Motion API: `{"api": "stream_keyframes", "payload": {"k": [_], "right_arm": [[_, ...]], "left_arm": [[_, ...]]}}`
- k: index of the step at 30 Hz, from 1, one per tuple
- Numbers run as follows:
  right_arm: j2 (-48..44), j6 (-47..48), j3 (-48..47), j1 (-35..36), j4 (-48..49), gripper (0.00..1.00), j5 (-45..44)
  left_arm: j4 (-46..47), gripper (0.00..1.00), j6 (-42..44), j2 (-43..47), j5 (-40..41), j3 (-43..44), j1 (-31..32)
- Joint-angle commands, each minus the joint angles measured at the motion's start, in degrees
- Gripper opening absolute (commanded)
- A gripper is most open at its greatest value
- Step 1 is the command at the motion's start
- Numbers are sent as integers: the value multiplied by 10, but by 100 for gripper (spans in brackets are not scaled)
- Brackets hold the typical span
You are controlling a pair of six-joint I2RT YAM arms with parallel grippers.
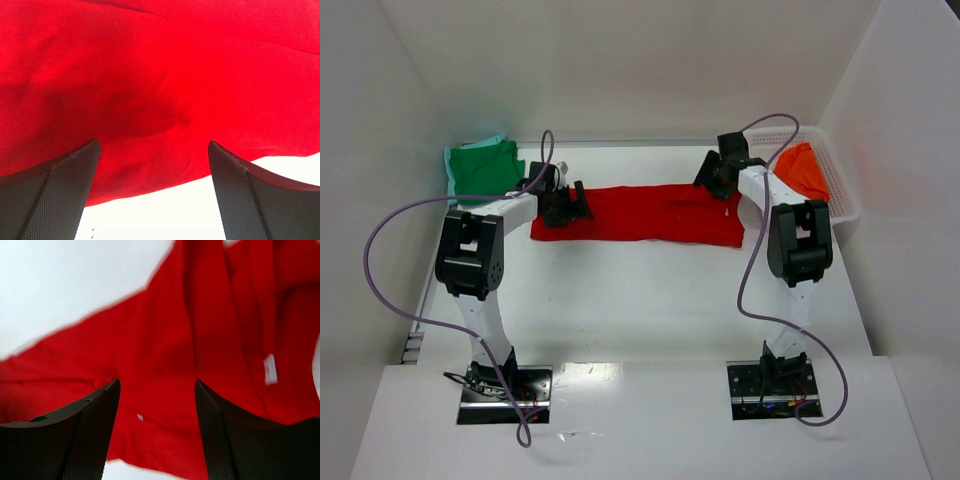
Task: Fold and stack the t-shirts
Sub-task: Fold the other side of the tshirt into a rectangle
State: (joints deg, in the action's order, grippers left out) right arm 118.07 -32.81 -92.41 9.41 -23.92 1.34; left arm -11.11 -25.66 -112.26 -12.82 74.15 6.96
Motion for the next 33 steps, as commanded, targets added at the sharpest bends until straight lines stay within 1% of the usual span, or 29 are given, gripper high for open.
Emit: {"api": "stream_keyframes", "payload": {"k": [1, 5, 13, 17, 22, 26, 27, 28, 30, 32, 33], "right_arm": [[-56, -15, 68, -4, 33, 67, 8], [-56, -19, 89, 3, 44, 67, 8], [-12, -30, 74, 8, 62, 67, 2], [0, -35, 53, 8, 67, 65, -8], [30, -35, 23, 13, 62, 57, -3], [38, -40, 18, 13, 62, 48, -3], [40, -42, 18, 13, 62, 42, -3], [44, -46, 18, 13, 62, 34, -3], [44, -46, 13, 13, 62, 27, -3], [51, -46, 3, 13, 62, 17, -3], [55, -46, -2, 13, 62, 13, -3]], "left_arm": [[-15, 97, 6, 13, 8, 3, 1], [-15, 97, 6, 13, 8, -2, 1], [-15, 97, 6, 13, 3, -2, 1], [-9, 97, 6, 9, -3, -2, 1], [-9, 97, 6, 3, -3, -2, 1], [-9, 97, 6, -2, -3, -2, 1], [-9, 97, 6, -4, -3, -2, 1], [-9, 97, 6, -8, -3, -2, 1], [-9, 97, 6, -8, -3, -2, 1], [-9, 97, 6, -9, -4, -2, 1], [-9, 97, 6, -13, -8, -2, 1]]}}
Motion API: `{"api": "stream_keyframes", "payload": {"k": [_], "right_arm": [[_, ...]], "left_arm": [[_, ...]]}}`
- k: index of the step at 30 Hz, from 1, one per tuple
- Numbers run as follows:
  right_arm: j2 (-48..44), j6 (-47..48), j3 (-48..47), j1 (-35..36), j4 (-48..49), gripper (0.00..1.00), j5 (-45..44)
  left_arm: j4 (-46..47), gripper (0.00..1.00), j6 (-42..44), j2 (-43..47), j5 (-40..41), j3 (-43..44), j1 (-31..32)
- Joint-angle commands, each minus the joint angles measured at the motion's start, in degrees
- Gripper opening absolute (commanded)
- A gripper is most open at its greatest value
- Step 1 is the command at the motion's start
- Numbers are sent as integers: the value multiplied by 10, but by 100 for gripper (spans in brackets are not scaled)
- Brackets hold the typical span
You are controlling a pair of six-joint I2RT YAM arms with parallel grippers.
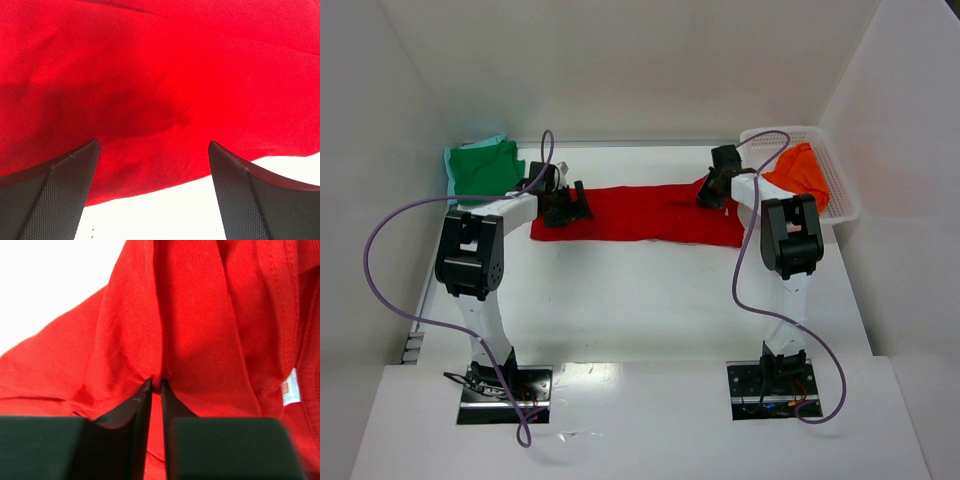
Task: Fold and stack the t-shirts
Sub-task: Fold the other side of the tshirt into a rectangle
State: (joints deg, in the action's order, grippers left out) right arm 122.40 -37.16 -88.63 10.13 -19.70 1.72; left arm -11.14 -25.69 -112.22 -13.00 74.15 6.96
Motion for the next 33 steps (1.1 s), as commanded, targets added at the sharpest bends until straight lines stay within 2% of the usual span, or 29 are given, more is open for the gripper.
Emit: {"api": "stream_keyframes", "payload": {"k": [1, 8, 13, 14, 15, 17, 18, 19, 21, 28, 30, 33], "right_arm": [[13, -3, -42, 6, 20, 9, -7], [48, -3, -125, 6, 20, 9, -12], [93, 2, -204, 10, 35, 10, 28], [105, 2, -217, 11, 36, 14, 30], [118, 7, -238, 16, 36, 29, 43], [127, 13, -264, 18, 36, 42, 53], [133, 15, -273, 22, 36, 55, 57], [135, 15, -279, 24, 36, 63, 59], [120, 20, -277, 24, 36, 75, 59], [-9, 56, -174, 23, 58, 93, 2], [-62, 60, -125, 16, 64, 98, 2], [-143, 60, -41, -1, 85, 99, 6]], "left_arm": [[-9, 97, 6, -13, -6, -2, 1], [-9, 97, 6, -13, -11, -2, 1], [-9, 97, 6, -19, -17, -2, 1], [-9, 97, 6, -19, -17, -2, 1], [-9, 97, 6, -19, -17, -2, 1], [-9, 97, 6, -19, -17, -2, 1], [-9, 97, 6, -19, -17, -2, 1], [-12, 97, 6, -19, -17, -2, 1], [-14, 97, 10, -15, -11, -2, 1], [-39, 99, 48, 31, 19, 17, 1], [-39, 100, 83, 48, 18, 32, 1], [-31, 100, 163, 96, -19, 46, 1]]}}
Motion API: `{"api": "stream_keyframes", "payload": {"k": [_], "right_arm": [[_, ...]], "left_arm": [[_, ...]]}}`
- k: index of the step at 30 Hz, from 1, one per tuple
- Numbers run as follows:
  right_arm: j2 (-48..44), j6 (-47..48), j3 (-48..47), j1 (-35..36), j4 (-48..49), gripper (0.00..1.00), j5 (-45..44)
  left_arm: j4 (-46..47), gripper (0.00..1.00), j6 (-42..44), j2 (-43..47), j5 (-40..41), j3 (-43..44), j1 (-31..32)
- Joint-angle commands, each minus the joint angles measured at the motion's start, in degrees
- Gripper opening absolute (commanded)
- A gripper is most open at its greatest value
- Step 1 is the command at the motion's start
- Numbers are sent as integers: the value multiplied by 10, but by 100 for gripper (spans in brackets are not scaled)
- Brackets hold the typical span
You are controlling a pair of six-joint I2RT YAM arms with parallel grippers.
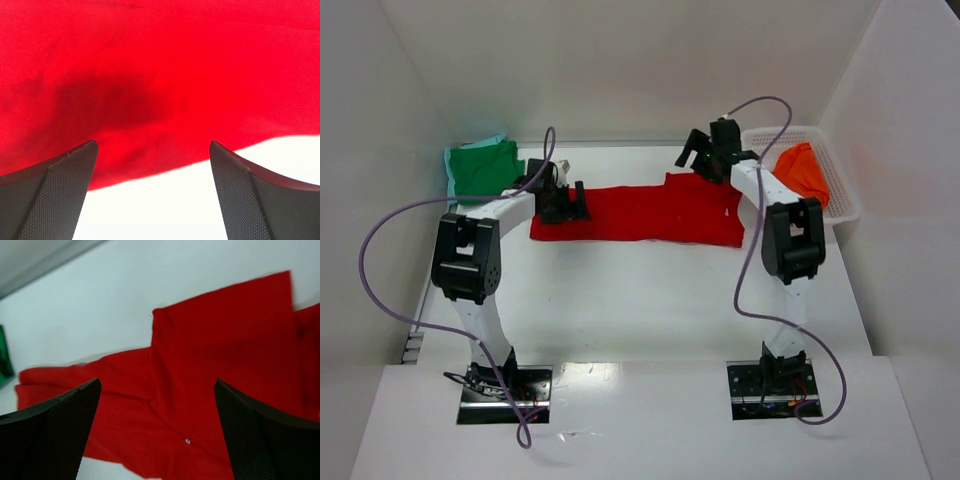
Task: Fold and stack the t-shirts
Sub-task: Fold the other side of the tshirt into a rectangle, then rotate the tshirt 90 degrees
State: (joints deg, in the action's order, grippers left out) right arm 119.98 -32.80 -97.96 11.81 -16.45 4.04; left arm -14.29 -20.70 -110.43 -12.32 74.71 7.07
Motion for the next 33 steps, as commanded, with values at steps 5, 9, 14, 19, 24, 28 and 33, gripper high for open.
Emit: {"api": "stream_keyframes", "payload": {"k": [5, 9, 14, 19, 24, 28, 33], "right_arm": [[-218, 17, 145, -22, 70, 99, -28], [-274, 12, 212, -28, 64, 99, -21], [-357, 12, 290, -28, 60, 99, -21], [-413, 0, 335, -33, 41, 99, -21], [-449, -17, 359, -33, 29, 99, -26], [-445, -17, 359, -33, 24, 99, -18], [-438, -17, 358, -33, 24, 99, -16]], "left_arm": [[-5, 100, 291, 99, -95, 61, 5], [-12, 100, 385, 65, -64, 66, 5], [7, 100, 455, 21, -7, 66, 5], [-6, 100, 494, -34, 29, 93, 11], [-21, 100, 500, -64, 36, 99, 16], [-41, 100, 517, -83, 124, 103, 51], [-83, 100, 513, -111, 205, 99, 97]]}}
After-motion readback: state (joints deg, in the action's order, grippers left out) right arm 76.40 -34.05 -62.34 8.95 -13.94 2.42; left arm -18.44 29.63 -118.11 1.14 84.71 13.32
